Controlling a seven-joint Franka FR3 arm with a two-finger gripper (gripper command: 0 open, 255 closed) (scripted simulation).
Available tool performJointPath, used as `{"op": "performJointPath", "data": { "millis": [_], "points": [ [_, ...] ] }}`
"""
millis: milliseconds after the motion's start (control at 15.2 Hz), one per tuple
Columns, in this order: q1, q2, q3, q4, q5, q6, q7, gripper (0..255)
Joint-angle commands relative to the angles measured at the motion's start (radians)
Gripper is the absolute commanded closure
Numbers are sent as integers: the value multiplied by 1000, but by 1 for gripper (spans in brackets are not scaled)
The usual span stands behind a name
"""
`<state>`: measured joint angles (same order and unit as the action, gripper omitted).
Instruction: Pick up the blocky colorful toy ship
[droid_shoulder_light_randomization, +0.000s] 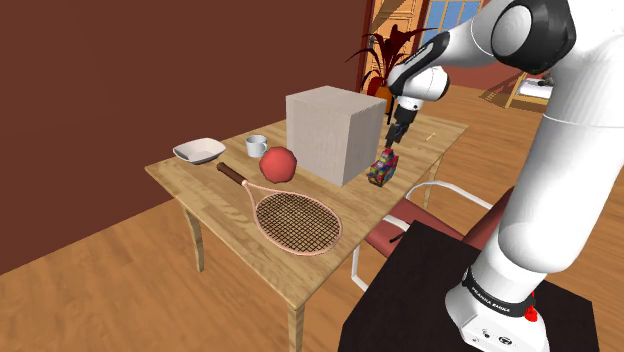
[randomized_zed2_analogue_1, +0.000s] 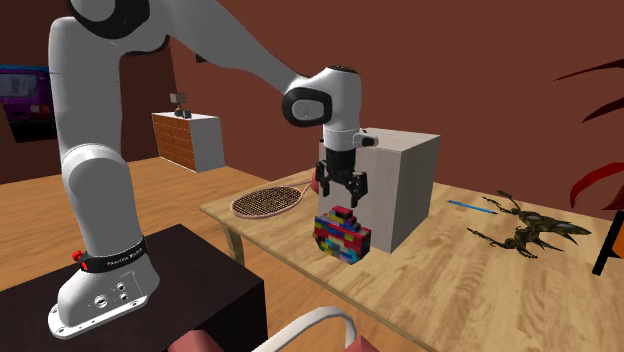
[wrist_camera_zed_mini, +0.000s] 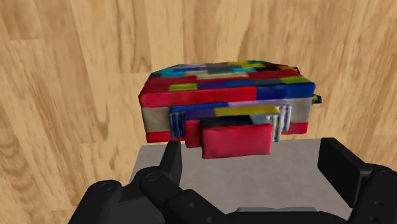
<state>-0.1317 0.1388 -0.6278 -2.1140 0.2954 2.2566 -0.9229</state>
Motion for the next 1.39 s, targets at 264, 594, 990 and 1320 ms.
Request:
{"op": "performJointPath", "data": {
  "millis": [264, 594, 990, 1320],
  "points": [
    [-11, 46, 10, -17, 47, 48, -41, 0],
    [-13, 48, 10, -14, 49, 47, -43, 255],
    [-9, 36, 7, -13, 37, 38, -33, 255],
    [0, -7, -4, 11, -8, -16, 5, 255]
  ]
}}
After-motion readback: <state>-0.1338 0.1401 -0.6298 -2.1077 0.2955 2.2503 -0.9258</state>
